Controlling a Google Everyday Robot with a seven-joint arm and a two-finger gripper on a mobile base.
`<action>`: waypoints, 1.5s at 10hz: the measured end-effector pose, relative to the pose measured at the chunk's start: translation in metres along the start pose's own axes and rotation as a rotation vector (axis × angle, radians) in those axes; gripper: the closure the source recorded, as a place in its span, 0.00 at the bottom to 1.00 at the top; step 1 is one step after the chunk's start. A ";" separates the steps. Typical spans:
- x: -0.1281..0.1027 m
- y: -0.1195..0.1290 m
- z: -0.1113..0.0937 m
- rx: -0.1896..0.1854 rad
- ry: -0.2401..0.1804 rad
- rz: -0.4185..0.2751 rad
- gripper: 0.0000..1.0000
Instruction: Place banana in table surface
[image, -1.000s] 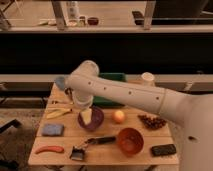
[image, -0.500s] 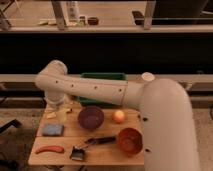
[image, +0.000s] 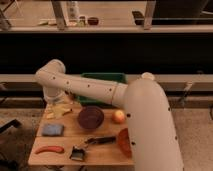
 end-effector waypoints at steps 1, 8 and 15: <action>0.004 -0.001 0.007 0.007 -0.023 0.037 0.20; -0.012 -0.021 0.038 0.014 -0.186 0.170 0.20; 0.008 -0.035 0.071 0.047 -0.204 0.113 0.20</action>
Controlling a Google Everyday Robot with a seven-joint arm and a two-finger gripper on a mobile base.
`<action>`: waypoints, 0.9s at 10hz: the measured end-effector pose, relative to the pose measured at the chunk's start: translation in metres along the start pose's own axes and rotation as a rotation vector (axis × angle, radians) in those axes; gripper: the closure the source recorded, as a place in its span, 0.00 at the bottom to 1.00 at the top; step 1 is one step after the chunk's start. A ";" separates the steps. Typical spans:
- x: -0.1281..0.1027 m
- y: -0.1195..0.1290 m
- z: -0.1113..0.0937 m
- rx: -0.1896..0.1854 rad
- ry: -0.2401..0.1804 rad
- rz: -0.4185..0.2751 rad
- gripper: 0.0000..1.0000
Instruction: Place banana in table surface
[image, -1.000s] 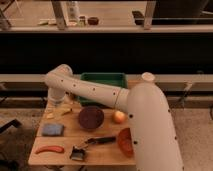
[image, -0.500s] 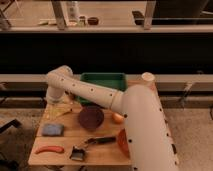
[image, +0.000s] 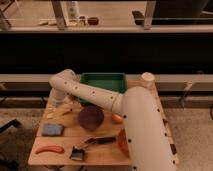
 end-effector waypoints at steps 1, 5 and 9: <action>0.005 -0.004 0.002 0.004 -0.001 -0.003 0.20; 0.018 -0.016 0.010 0.006 -0.006 -0.010 0.20; 0.042 -0.011 0.030 -0.021 -0.002 0.028 0.21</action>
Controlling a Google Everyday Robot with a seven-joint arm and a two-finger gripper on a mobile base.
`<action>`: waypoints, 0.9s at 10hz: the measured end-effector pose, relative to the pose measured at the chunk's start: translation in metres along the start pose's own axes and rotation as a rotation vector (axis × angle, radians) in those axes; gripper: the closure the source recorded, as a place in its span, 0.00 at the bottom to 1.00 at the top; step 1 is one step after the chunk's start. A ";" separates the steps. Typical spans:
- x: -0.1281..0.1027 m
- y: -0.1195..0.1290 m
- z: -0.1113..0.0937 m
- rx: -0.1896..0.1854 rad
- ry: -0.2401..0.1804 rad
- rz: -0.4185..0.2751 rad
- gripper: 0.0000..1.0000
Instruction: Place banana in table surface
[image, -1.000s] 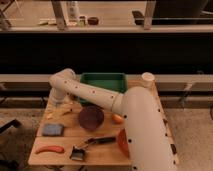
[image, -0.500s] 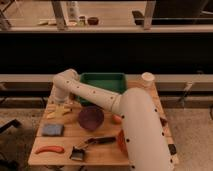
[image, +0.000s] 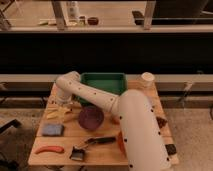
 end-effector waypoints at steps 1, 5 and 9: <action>0.002 0.001 0.003 -0.006 -0.001 0.001 0.26; 0.002 0.003 0.004 -0.003 -0.020 0.002 0.65; -0.009 0.003 -0.029 0.029 -0.047 0.020 1.00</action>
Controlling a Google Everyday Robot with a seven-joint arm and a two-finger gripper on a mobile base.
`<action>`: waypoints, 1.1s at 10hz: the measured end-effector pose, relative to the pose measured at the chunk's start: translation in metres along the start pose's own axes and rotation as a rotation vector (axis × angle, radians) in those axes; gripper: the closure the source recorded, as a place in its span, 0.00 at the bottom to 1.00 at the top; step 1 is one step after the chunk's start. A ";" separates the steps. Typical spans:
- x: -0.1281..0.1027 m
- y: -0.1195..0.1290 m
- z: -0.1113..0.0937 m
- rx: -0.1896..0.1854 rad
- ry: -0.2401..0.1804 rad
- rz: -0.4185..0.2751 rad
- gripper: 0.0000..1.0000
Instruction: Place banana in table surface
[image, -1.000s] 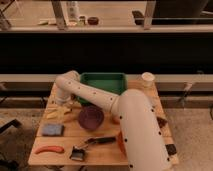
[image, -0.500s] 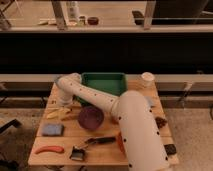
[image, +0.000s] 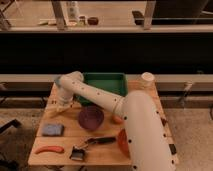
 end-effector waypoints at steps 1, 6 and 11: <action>-0.007 0.000 -0.010 0.007 -0.002 0.004 1.00; -0.024 0.006 -0.048 0.028 -0.018 0.004 0.96; -0.028 0.014 -0.035 -0.015 -0.027 -0.043 0.45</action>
